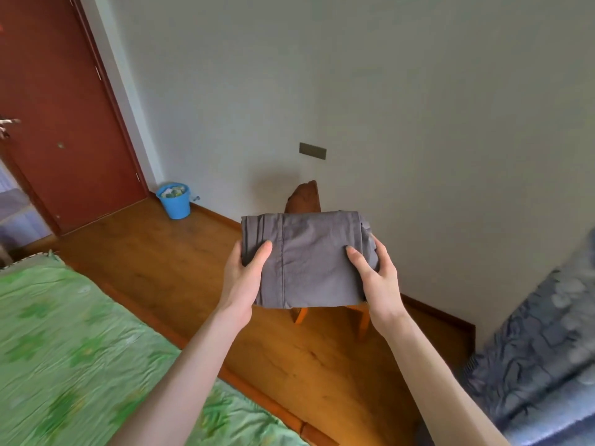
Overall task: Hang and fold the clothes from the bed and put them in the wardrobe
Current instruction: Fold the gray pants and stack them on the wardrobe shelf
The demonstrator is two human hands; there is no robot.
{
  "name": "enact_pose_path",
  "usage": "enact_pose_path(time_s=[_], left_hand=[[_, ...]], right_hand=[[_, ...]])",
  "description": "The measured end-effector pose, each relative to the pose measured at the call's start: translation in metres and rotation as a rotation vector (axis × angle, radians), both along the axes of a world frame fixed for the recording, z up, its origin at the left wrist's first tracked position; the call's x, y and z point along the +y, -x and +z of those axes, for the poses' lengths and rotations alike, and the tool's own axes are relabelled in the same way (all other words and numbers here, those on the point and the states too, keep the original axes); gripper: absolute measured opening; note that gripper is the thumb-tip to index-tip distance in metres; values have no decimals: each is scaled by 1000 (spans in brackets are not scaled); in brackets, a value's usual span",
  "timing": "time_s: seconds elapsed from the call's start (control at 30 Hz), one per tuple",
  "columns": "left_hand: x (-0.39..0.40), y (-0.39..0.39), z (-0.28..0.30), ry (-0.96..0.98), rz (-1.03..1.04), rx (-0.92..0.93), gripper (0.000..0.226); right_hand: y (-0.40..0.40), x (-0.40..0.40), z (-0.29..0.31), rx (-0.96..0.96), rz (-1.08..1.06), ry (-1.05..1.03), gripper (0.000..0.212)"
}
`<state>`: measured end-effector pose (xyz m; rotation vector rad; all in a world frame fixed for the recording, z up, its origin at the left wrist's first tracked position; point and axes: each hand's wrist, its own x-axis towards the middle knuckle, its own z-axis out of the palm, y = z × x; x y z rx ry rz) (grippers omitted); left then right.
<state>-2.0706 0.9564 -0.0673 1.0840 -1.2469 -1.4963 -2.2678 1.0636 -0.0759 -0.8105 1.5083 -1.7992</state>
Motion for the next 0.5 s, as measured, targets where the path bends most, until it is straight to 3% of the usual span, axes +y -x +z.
enact_pose_path(time_s=[0.1,0.2,0.5], left_hand=[[-24,30,-5,12,46,-35,59],[-53,67,-11,-11,90,-60,67],[-142,197,-4,-9,291,-73,68]], right_hand=[[32,-31,-5,-4,32,19,57],[72,-66,-14,-7,70,12,53],[217,-190,-2,110,202,-54,66]])
